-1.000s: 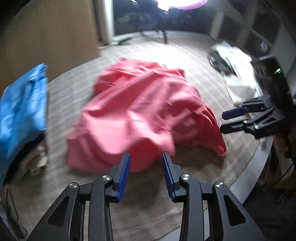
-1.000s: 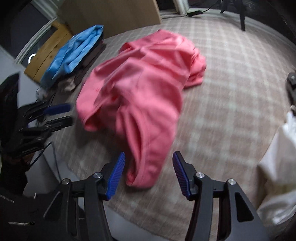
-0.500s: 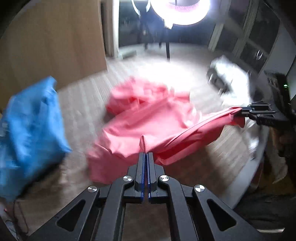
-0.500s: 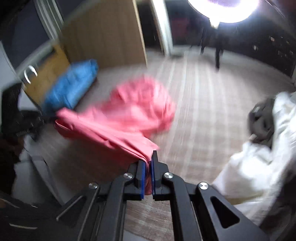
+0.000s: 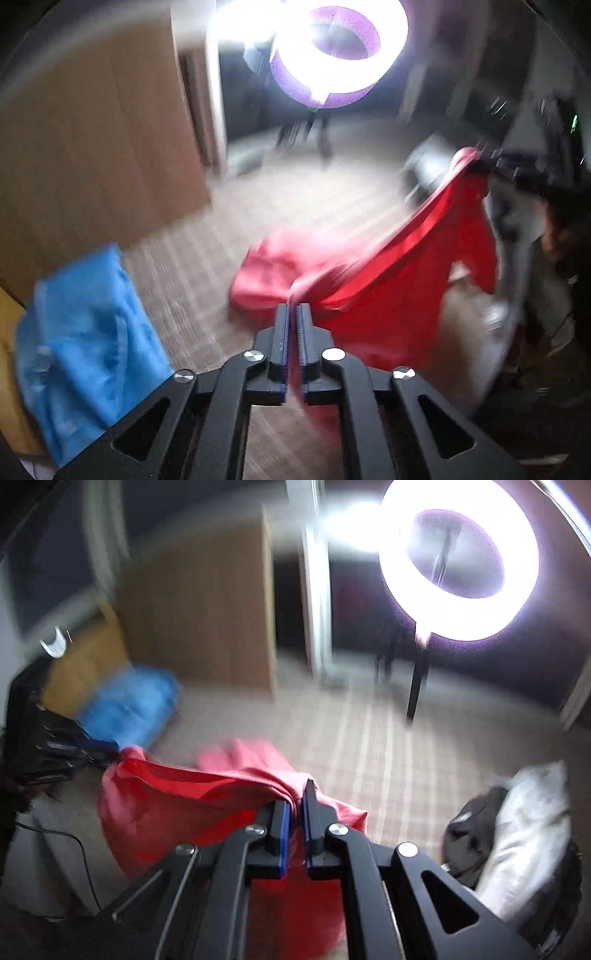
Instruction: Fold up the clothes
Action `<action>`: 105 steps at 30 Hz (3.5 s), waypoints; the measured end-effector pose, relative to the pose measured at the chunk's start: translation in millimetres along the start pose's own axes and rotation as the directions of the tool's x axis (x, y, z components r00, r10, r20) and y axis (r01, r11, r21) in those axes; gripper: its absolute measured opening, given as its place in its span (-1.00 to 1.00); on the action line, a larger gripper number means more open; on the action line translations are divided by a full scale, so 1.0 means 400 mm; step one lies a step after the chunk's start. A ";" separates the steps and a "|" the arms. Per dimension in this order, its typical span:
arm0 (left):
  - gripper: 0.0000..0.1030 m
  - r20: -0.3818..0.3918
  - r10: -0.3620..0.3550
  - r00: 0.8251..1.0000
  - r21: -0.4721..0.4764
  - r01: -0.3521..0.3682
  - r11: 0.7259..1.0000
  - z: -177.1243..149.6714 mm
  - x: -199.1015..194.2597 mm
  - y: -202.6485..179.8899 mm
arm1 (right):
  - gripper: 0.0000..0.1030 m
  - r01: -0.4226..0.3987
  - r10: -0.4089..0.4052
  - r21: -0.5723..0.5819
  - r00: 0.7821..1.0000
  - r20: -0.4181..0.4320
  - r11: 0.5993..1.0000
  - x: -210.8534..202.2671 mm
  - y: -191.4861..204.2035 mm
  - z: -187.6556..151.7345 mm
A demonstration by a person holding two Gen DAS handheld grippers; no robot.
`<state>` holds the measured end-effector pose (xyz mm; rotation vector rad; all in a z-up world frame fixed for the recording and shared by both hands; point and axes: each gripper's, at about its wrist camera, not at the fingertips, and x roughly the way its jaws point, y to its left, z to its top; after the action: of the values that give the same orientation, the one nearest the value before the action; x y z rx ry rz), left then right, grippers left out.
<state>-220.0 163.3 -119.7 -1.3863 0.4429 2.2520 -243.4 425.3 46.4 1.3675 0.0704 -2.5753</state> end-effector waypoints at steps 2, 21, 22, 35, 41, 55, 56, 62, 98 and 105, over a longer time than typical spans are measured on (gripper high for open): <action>-0.85 -0.142 0.097 0.985 -0.055 -0.106 0.993 -0.014 0.141 0.047 | -0.85 0.051 -0.049 0.015 0.991 -0.124 0.999 0.128 -0.028 -0.023; -0.94 -0.147 -0.153 0.977 -0.142 0.132 0.981 -0.068 0.217 -0.094 | 0.13 -0.113 0.122 0.061 0.978 -0.170 0.992 0.215 -0.186 -0.188; -0.95 -0.145 -0.163 0.976 -0.152 0.141 0.978 -0.067 0.217 -0.088 | 0.13 -0.127 0.135 0.060 0.975 -0.177 0.990 0.226 -0.181 -0.186; -0.95 0.065 -0.079 0.995 -0.202 0.091 0.975 -0.134 -0.095 0.046 | -0.94 -0.225 0.229 0.067 0.971 -0.060 0.972 0.087 -0.163 -0.146; -0.95 -0.058 -0.062 0.996 -0.213 0.048 0.976 -0.169 0.049 0.051 | -0.86 -0.164 0.167 0.034 0.979 -0.121 0.986 0.099 -0.148 -0.135; -0.95 -0.074 -0.095 0.993 -0.222 0.077 0.972 -0.176 0.100 0.041 | -0.88 -0.221 0.203 -0.038 0.942 -0.268 0.975 0.262 -0.058 -0.128; -0.95 -0.066 -0.096 0.993 -0.217 0.079 0.973 -0.179 0.091 0.039 | -0.88 -0.226 0.213 -0.028 0.947 -0.241 0.974 0.225 -0.070 -0.131; -0.94 -0.057 -0.105 0.993 -0.192 0.092 0.977 -0.184 0.084 0.031 | -0.88 -0.100 0.105 0.036 0.979 -0.174 0.994 0.078 -0.167 -0.163; -0.93 -0.117 -0.138 0.984 -0.122 0.124 0.985 -0.140 0.150 -0.027 | 0.02 -0.185 0.154 -0.044 0.908 -0.390 0.982 0.323 -0.178 -0.188; -0.94 0.007 -0.095 0.995 -0.119 0.095 0.988 -0.144 0.023 -0.025 | -0.92 -0.104 0.073 -0.114 0.966 -0.249 0.988 0.134 -0.102 -0.220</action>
<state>-175.0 145.1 -153.9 -1.4330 0.2393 2.2334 -209.6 468.6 -49.9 1.5933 0.2037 -2.2767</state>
